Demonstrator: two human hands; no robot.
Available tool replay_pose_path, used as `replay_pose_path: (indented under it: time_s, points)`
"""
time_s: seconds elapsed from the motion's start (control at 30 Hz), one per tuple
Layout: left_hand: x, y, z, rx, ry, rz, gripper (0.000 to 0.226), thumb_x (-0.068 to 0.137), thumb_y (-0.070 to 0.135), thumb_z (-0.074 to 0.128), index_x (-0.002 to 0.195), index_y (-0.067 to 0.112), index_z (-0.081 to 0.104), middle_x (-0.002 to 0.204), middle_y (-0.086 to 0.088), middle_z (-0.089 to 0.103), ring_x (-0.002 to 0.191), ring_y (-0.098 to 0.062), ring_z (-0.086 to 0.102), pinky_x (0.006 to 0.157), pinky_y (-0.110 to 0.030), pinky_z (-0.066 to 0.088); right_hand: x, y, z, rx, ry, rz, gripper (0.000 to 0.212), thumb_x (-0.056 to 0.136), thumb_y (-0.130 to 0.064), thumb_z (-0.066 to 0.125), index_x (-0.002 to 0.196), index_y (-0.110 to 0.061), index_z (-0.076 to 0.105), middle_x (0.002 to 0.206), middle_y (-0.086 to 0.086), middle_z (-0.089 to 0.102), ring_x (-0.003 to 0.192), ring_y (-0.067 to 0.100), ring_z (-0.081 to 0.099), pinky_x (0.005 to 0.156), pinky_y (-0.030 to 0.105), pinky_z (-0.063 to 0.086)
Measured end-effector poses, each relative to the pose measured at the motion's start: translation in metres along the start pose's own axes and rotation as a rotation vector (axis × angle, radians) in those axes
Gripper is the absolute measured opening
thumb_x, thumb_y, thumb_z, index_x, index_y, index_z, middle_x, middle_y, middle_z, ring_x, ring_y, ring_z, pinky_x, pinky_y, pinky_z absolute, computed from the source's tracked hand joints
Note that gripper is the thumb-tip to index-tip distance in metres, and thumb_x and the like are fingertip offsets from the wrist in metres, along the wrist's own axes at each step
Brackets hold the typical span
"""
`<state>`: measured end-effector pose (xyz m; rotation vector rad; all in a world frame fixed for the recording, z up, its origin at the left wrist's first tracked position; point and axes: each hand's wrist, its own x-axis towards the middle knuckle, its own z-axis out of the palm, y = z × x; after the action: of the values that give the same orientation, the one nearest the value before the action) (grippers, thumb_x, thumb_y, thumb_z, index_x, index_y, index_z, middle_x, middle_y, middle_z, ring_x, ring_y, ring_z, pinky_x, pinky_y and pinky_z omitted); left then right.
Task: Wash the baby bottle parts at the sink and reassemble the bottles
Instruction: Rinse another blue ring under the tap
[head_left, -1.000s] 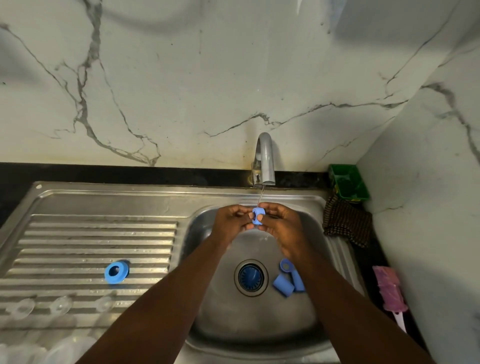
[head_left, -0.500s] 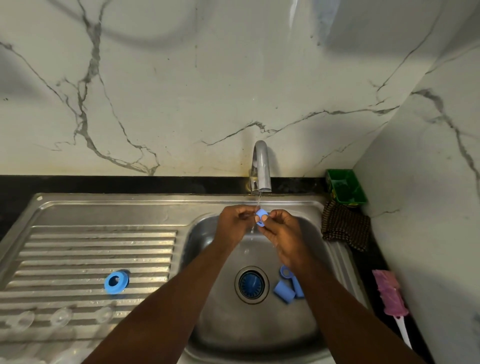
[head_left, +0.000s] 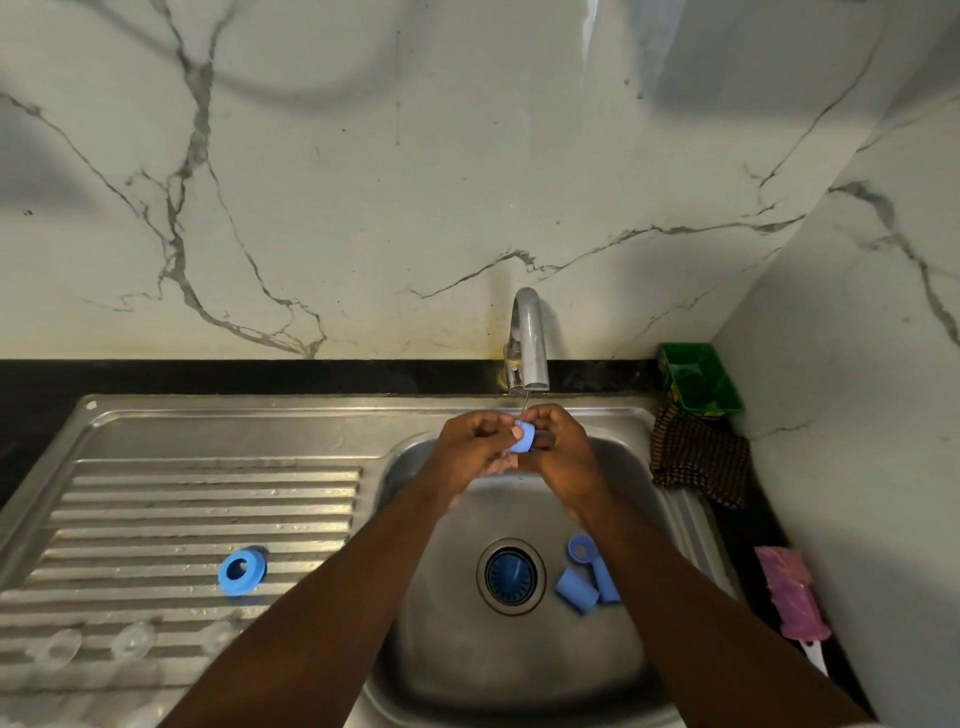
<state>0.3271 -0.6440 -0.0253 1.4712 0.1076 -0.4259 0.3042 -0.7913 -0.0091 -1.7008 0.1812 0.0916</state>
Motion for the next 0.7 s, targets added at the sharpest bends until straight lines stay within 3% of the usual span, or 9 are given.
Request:
replay_pose_path:
  time_s: [0.1, 0.23, 0.3, 0.43, 0.53, 0.63, 0.7]
  points:
    - [0.004, 0.004, -0.001, 0.075, 0.034, -0.039, 0.026, 0.088, 0.020, 0.076, 0.110, 0.009, 0.070, 0.104, -0.012, 0.075, 0.087, -0.019, 0.076, 0.075, -0.031, 0.062, 0.002, 0.003, 0.001, -0.051, -0.009, -0.032, 0.039, 0.078, 0.006, 0.077, 0.111, 0.000, 0.057, 0.096, 0.002, 0.065, 0.079, 0.000, 0.067, 0.065, 0.014, 0.052]
    - [0.009, 0.003, -0.003, 0.208, 0.031, -0.049, 0.026, 0.083, 0.029, 0.080, 0.105, 0.015, 0.074, 0.100, -0.008, 0.076, 0.089, -0.021, 0.075, 0.087, -0.042, 0.061, 0.002, 0.004, 0.004, -0.088, -0.038, -0.041, 0.035, 0.080, 0.001, 0.077, 0.109, -0.008, 0.059, 0.098, 0.001, 0.065, 0.087, 0.011, 0.065, 0.070, 0.017, 0.052]
    - [0.006, 0.004, -0.005, 0.208, 0.030, 0.032, 0.027, 0.081, 0.020, 0.083, 0.105, 0.014, 0.073, 0.099, -0.007, 0.076, 0.090, -0.021, 0.075, 0.085, -0.038, 0.062, 0.003, 0.003, 0.003, -0.077, -0.052, -0.047, 0.036, 0.082, 0.001, 0.075, 0.114, -0.006, 0.061, 0.103, 0.002, 0.068, 0.092, 0.010, 0.066, 0.075, 0.019, 0.055]
    - [0.005, 0.008, -0.013, 0.264, -0.030, 0.171, 0.041, 0.075, 0.007, 0.086, 0.112, 0.008, 0.068, 0.105, -0.007, 0.075, 0.096, -0.021, 0.072, 0.087, -0.031, 0.059, 0.005, 0.003, -0.002, 0.242, -0.049, 0.180, 0.032, 0.093, -0.001, 0.062, 0.125, -0.004, 0.060, 0.117, 0.019, 0.068, 0.106, 0.032, 0.068, 0.088, 0.041, 0.059]
    - [0.005, 0.005, -0.013, 0.310, -0.062, 0.170, 0.039, 0.074, -0.001, 0.083, 0.108, 0.012, 0.069, 0.104, -0.007, 0.074, 0.096, -0.022, 0.072, 0.089, -0.035, 0.059, 0.005, 0.007, 0.000, 0.222, -0.094, 0.270, 0.028, 0.099, -0.021, 0.059, 0.120, -0.003, 0.063, 0.110, 0.019, 0.071, 0.097, 0.030, 0.072, 0.081, 0.038, 0.060]
    - [0.005, 0.005, -0.008, 0.353, -0.051, 0.178, 0.033, 0.083, 0.002, 0.077, 0.114, 0.010, 0.070, 0.107, -0.007, 0.074, 0.098, -0.020, 0.072, 0.087, -0.032, 0.060, 0.004, 0.013, 0.003, 0.188, -0.050, 0.220, 0.029, 0.095, -0.012, 0.064, 0.121, 0.001, 0.063, 0.113, 0.019, 0.070, 0.103, 0.032, 0.070, 0.086, 0.039, 0.060]
    - [0.003, 0.009, -0.003, 0.214, 0.015, 0.061, 0.026, 0.092, 0.002, 0.066, 0.118, 0.006, 0.069, 0.110, -0.012, 0.073, 0.100, -0.026, 0.072, 0.082, -0.031, 0.061, 0.003, 0.013, 0.002, 0.152, -0.023, 0.186, 0.031, 0.089, 0.000, 0.068, 0.120, 0.001, 0.062, 0.112, 0.017, 0.070, 0.103, 0.031, 0.070, 0.086, 0.037, 0.059]
